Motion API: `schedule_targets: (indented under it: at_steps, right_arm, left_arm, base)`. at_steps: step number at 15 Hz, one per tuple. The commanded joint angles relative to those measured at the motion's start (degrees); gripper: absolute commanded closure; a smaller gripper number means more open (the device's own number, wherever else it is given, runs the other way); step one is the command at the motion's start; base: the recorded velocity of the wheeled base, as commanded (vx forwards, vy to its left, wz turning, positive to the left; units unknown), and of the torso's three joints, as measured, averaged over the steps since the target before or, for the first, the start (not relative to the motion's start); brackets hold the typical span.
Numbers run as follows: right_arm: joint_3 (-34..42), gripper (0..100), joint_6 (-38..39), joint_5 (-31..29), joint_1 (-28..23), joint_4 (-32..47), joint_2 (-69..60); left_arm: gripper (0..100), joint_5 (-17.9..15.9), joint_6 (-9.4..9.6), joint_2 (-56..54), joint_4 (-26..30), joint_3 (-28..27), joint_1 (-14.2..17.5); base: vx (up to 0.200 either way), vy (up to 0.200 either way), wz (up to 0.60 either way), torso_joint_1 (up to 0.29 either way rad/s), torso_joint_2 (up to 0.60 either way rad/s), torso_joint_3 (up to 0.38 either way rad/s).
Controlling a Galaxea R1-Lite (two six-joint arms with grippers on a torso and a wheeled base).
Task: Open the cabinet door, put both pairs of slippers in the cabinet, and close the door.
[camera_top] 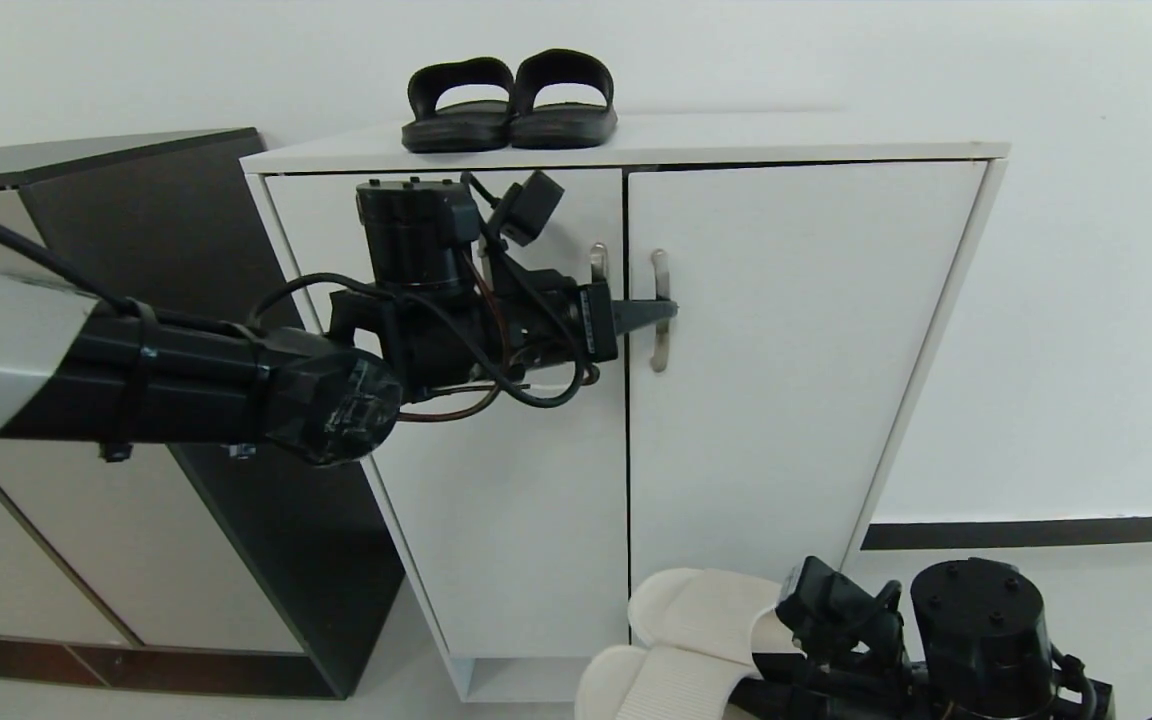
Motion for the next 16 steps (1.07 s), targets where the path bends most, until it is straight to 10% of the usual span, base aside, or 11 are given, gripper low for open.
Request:
schedule_targets:
  at_steps: [1,10,16]
  right_arm:
    - [3.0,100,-0.1,3.9,0.0,-2.5,-1.1]
    - [5.4,100,-0.5,6.0,0.2,-6.5,-0.1]
    - [7.3,100,-3.2,0.8,4.0,-6.2,-0.4]
  left_arm:
    - [100,-0.1,0.19,-5.0,0.0,4.2,-1.5]
    - [100,4.6,1.42,-16.1,0.0,15.1,-3.2]
    - [100,9.3,1.42,-8.3,0.1,8.6,-2.1]
  base:
    - [0.0,0.0,0.0,0.0,0.0,0.0]
    - [0.0,0.0,0.0,0.0,0.0,0.0]
    - [0.0,0.0,0.0,0.0,0.0,0.0]
